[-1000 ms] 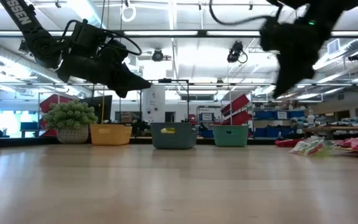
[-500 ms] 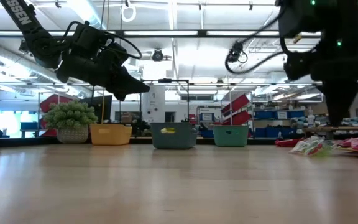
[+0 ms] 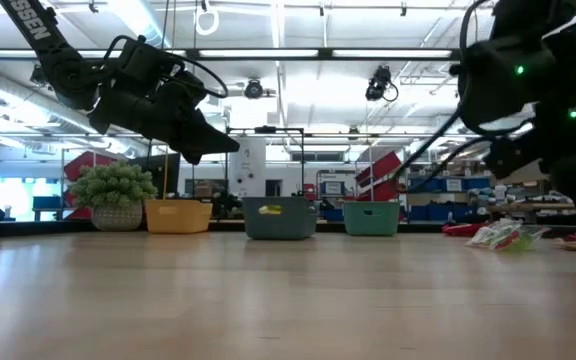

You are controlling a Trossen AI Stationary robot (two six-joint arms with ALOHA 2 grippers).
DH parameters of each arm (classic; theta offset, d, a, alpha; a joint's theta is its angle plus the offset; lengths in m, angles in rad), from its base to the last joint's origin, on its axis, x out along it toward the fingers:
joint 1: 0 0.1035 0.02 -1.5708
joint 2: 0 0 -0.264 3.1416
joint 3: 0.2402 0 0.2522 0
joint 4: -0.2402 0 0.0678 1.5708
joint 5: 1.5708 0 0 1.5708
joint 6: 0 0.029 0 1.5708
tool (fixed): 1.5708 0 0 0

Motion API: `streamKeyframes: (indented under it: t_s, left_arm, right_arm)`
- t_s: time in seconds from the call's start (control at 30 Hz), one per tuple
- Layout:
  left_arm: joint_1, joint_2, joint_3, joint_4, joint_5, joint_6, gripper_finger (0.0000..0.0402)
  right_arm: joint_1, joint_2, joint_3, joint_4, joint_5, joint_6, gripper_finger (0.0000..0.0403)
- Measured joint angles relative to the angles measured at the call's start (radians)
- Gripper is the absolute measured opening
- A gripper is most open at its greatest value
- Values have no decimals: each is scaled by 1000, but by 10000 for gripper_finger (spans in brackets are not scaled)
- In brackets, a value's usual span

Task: Sort candy
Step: Put the yellow candy pack into the blue bin

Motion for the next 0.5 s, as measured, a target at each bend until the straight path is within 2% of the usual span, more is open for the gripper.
streamKeyframes:
  t_s: [0.13, 0.17, 0.37, 0.5]
  left_arm:
    - [0, 0, 0, 1, 0, 0, 1]
    - [0, 0, 0, 3, 0, 0, 1]
    - [0, 0, 0, 0, -2, 0, 1]
    - [0, 0, 0, -1, -2, 0, 1]
  right_arm:
    - [-5, -26, 11, -14, -1, -2, 26]
    - [-5, -38, 22, -20, 0, -1, 14]
    - [-2, -115, 108, -35, -9, 28, 7]
    - [12, -136, 151, 65, 0, 7, 3]
